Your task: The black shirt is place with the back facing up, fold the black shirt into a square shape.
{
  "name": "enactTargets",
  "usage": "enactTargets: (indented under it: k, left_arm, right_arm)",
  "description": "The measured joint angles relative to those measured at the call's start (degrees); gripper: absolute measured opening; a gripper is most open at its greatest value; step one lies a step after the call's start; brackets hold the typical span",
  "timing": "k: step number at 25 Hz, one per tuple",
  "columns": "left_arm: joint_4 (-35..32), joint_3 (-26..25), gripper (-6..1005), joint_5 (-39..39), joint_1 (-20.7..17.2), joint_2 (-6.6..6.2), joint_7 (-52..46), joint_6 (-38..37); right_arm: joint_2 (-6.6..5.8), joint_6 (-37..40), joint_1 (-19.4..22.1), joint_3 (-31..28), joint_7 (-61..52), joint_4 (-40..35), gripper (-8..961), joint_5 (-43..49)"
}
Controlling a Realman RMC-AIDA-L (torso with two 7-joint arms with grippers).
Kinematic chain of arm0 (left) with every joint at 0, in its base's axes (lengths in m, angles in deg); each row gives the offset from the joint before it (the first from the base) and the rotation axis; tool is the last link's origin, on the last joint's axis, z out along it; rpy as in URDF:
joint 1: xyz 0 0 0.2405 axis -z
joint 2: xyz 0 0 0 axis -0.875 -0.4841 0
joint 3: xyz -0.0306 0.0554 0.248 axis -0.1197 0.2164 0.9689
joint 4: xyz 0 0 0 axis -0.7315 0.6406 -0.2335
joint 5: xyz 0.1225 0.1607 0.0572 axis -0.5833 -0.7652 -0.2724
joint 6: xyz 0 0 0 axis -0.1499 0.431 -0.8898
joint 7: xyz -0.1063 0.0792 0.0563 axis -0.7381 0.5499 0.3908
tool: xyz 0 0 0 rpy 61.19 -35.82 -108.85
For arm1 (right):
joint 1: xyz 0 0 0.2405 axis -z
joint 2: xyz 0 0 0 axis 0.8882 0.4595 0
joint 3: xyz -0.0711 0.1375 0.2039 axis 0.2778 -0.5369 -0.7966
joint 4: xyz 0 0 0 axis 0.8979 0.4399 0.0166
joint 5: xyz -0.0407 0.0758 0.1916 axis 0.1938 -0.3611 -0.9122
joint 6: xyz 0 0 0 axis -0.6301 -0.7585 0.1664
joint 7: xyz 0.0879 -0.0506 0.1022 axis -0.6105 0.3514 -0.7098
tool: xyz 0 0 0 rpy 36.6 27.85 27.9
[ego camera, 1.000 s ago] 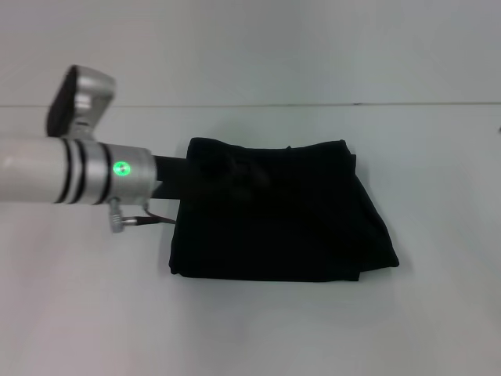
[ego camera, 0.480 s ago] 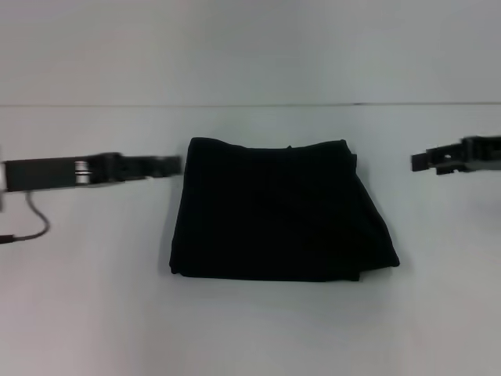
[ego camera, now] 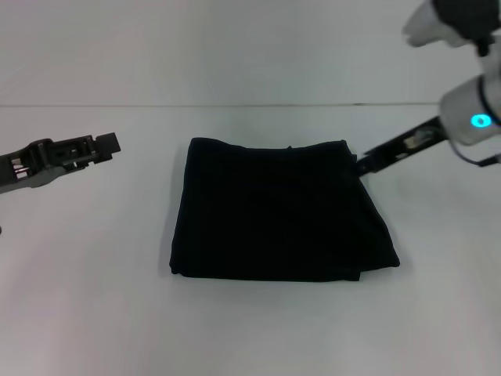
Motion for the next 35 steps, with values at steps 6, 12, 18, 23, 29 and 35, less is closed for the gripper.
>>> enactTargets:
  k: [6,12,18,23,29,35]
  left_arm:
    - [1.6,-0.5,394,0.2,0.2,0.10,-0.2,1.1]
    - [3.0,-0.9,393,0.4,1.2,-0.07,-0.1,2.0]
    - [3.1,-0.9,393,0.4,1.7,0.12,-0.4,2.7]
    - [4.1,-0.9,393,0.5,1.8,0.12,-0.5,3.4]
    - [4.7,-1.0,392,0.9,1.9,0.03,-0.5,4.1]
    - [4.7,-1.0,392,1.1,2.2,0.04,-0.5,4.5]
  right_arm:
    - [2.90,-1.9,-0.5,1.8,10.3,0.3,681,-4.5]
    - [2.93,-5.5,-0.3,7.3,11.7,2.6,670,-6.6]
    - [3.08,-10.2,-0.9,9.4,11.4,6.1,606,-6.8]
    - [3.36,-12.7,-1.9,11.0,11.6,9.6,557,-6.9]
    - [3.43,-12.9,-1.8,12.5,11.5,10.2,533,-8.6]
    - [3.31,-13.2,-1.7,13.8,9.8,10.2,517,-8.7]
